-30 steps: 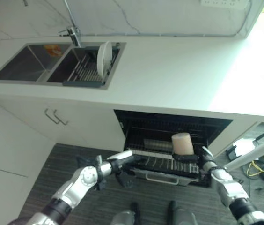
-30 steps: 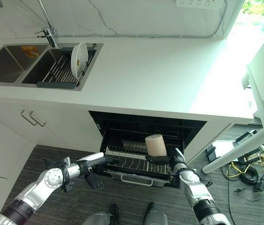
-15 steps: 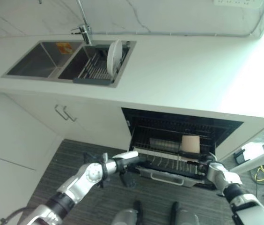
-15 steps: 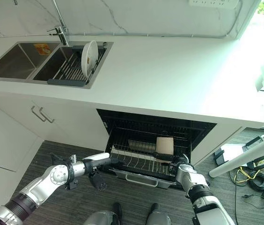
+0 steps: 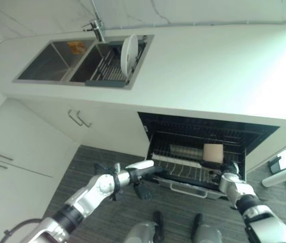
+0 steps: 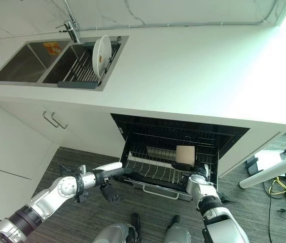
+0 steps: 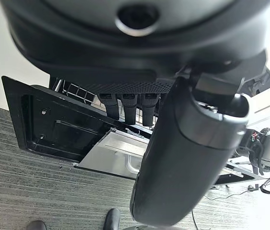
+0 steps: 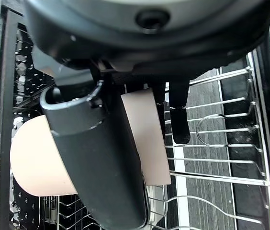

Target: Place the dishes in the dishwasher.

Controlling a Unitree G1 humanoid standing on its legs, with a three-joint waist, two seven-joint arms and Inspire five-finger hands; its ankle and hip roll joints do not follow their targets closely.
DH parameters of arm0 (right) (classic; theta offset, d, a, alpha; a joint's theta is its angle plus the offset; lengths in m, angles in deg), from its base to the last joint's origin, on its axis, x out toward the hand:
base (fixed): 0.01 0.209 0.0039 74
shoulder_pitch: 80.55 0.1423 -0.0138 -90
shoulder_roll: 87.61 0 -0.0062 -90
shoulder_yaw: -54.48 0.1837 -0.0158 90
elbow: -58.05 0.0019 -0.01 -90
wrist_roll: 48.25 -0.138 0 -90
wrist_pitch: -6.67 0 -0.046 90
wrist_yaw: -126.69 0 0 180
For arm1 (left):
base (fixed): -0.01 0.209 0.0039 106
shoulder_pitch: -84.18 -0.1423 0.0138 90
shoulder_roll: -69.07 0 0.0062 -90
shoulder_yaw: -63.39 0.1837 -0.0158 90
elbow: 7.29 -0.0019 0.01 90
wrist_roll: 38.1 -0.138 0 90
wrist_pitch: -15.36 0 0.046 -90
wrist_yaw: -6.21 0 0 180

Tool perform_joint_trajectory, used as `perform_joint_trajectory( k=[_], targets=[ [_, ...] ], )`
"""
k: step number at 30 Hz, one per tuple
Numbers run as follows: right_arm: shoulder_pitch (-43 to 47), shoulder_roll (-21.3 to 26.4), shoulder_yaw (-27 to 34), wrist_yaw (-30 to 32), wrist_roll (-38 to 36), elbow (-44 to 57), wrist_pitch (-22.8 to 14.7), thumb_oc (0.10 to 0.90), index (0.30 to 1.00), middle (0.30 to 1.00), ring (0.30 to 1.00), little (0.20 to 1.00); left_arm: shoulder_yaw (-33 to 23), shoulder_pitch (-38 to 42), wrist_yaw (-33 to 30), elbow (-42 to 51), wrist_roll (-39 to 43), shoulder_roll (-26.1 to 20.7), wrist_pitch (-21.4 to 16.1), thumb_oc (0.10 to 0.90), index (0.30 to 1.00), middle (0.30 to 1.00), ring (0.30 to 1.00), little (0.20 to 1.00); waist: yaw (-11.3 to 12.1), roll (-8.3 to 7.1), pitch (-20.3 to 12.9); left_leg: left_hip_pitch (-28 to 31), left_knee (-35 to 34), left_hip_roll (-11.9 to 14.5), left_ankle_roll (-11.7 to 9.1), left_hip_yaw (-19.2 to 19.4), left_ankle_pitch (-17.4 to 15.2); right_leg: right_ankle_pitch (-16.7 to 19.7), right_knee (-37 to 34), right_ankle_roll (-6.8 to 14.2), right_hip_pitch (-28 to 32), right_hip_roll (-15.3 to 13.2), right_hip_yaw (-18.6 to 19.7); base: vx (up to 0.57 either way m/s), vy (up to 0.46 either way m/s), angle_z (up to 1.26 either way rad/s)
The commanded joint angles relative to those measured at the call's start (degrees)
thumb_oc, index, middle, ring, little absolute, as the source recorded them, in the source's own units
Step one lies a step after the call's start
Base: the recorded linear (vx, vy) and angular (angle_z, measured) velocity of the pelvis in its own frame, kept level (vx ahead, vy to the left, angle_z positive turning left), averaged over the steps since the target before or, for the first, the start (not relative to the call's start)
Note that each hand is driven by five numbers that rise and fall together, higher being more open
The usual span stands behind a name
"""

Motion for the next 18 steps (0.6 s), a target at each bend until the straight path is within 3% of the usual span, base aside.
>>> perform_joint_trajectory(
  k=[1, 9, 12, 18],
  targets=[
    [6.03, 2.34, 2.34, 5.75, 2.93, -1.65, -4.66, 0.8, 0.9, 0.9, 0.9, 0.9, 0.03, 2.66, -2.18, 5.13, 2.87, -1.51, -2.68, 0.8, 0.9, 0.9, 0.9, 0.9, 0.53, -1.88, -0.76, -1.79, 3.43, 2.4, -2.38, 0.45, -5.23, -2.64, -1.83, 5.98, 2.92, -3.56, 1.99, 0.0, 0.0, 0.0],
    [6.75, 3.8, 1.98, 13.89, 10.08, -1.01, -5.71, 0.8, 0.9, 0.9, 0.9, 0.9, 0.08, 2.07, -3.15, 5.51, 2.73, -1.23, -2.62, 0.8, 0.9, 0.9, 0.9, 0.9, 0.55, -1.4, -0.46, -2.11, 3.43, 1.97, -2.27, -0.12, -5.3, -2.73, -1.83, 5.96, 2.59, -3.34, 2.71, 0.0, 0.006, -0.01],
    [6.46, 3.55, 1.74, 20.83, 14.76, 0.24, -6.51, 0.8, 0.9, 0.9, 0.9, 0.9, 0.06, 1.54, -3.51, 5.71, 2.5, -0.41, -2.74, 0.8, 0.9, 0.9, 0.9, 0.9, 0.35, -0.67, -0.31, -2.22, 3.43, 1.87, -2.2, 0.09, -5.22, -2.8, -1.83, 5.89, 2.47, -3.33, 2.88, 0.0, 0.036, -0.06],
    [5.74, 3.61, 1.89, 25.21, 17.24, 1.06, -6.73, 0.8, 0.9, 0.9, 0.9, 0.9, -0.14, 0.96, -3.75, 5.73, 2.75, -0.45, -3.19, 0.8, 0.9, 0.9, 0.9, 0.9, 0.33, -0.22, -0.24, -2.3, 3.43, 1.62, -2.08, 0.05, -5.33, -2.9, -1.83, 5.87, 2.4, -3.3, 3.15, 0.0, 0.006, 0.0]
  ],
)
